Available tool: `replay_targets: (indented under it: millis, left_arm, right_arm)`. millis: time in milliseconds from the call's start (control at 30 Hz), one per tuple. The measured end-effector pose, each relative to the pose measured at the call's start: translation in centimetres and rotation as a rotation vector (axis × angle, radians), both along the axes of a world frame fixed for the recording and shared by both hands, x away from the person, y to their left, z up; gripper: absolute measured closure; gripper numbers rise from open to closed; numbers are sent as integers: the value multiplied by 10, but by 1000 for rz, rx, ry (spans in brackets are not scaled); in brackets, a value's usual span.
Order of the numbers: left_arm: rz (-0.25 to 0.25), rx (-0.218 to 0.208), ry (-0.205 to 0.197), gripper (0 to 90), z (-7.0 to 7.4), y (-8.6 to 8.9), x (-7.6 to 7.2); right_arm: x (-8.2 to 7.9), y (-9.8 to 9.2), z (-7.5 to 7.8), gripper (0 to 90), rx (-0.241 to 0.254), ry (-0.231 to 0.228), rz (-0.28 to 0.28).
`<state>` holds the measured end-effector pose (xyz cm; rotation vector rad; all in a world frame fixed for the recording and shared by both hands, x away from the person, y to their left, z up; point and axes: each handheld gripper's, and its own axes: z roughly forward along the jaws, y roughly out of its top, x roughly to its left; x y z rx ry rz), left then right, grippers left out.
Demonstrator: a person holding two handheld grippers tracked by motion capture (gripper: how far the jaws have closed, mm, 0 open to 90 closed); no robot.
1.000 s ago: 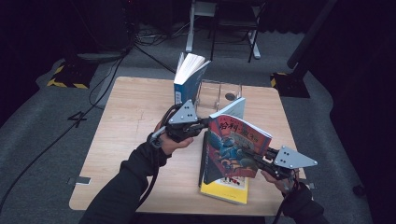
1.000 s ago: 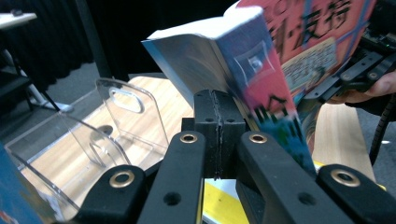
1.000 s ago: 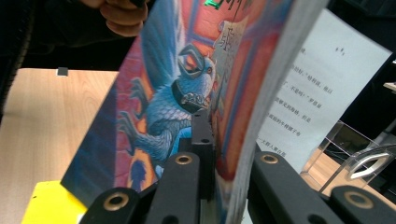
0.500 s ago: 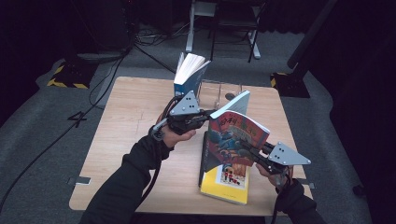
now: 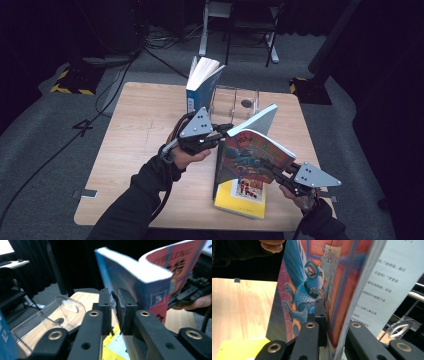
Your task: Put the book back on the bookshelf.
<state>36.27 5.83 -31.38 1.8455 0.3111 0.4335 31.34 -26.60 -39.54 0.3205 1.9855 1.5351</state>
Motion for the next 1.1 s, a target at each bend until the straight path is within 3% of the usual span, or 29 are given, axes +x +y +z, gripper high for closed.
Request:
replay_targets:
  millis: [200,467,633,833,933,1100]
  left_arm:
    - [31,-18,19,744,-13,4,-9]
    - [75,-1,60,552,-30,16,-17]
    - [90,14,88,504,-44,23,-22]
    - [61,62,129,435,-62,25,-26]
    - [12,91,154,402,-78,15,-31]
    - [-15,101,179,398,-93,-1,-29]
  right_arm:
    - [-6,-2,0,852,-9,9,15]
    - [-11,-4,0,851,-19,20,27]
    - [-14,-4,1,851,-27,21,33]
    - [-14,-4,0,850,-24,22,36]
    - [-14,-4,0,849,-23,22,38]
    - [-14,-5,0,847,-18,34,46]
